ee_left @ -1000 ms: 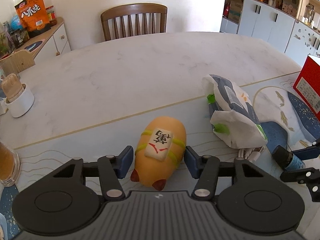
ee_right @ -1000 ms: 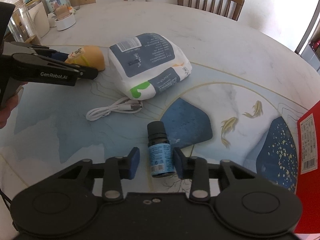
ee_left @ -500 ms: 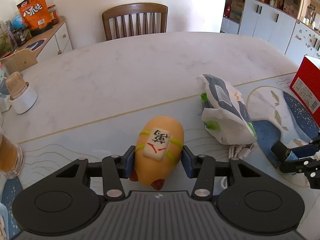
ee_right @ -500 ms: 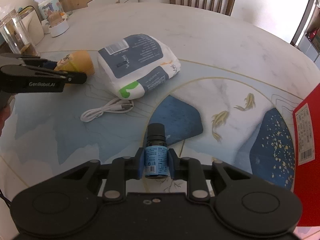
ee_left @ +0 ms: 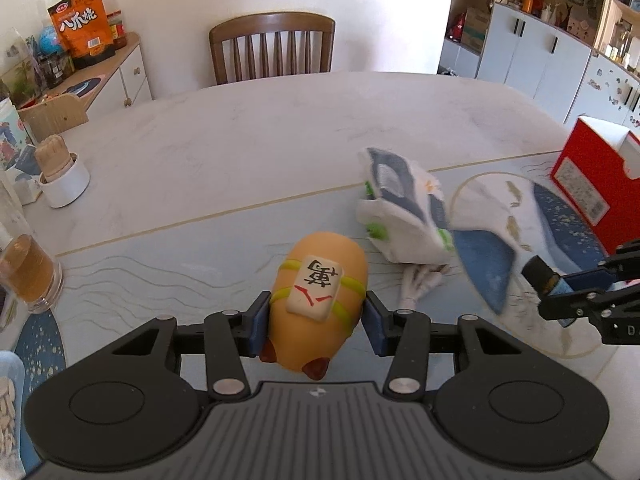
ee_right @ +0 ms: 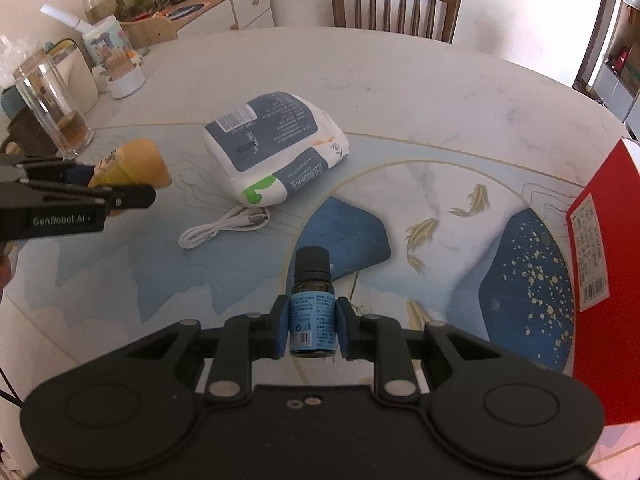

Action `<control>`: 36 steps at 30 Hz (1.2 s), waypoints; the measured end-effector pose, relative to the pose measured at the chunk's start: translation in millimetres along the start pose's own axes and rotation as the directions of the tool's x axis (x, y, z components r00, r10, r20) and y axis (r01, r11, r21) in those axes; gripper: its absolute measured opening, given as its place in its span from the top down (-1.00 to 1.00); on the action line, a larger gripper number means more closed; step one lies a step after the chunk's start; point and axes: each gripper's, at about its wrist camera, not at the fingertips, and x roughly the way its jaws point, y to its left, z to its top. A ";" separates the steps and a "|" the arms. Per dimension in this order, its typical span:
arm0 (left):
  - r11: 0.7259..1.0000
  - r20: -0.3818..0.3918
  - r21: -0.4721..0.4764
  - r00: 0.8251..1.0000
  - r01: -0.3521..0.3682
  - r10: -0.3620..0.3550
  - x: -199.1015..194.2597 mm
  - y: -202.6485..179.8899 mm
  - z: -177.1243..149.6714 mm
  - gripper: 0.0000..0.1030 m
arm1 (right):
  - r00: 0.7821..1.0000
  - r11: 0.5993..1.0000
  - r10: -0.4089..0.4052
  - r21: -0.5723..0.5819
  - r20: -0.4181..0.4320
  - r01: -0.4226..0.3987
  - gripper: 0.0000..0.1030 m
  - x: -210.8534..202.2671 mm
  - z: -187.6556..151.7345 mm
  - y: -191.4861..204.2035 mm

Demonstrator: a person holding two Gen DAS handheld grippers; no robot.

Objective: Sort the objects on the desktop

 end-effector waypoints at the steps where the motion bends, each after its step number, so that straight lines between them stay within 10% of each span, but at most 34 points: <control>1: 1.000 0.005 -0.003 1.000 0.003 -0.003 -3.9 -3.1 -0.4 0.10 | 1.000 1.000 0.005 0.002 0.004 -0.005 0.55 -2.8 -0.8 -0.8; 36: 0.992 0.033 0.058 0.993 0.113 -0.115 -61.6 -204.2 25.3 0.10 | 0.979 0.993 0.085 0.059 0.183 -0.097 0.55 -128.0 -38.3 -141.8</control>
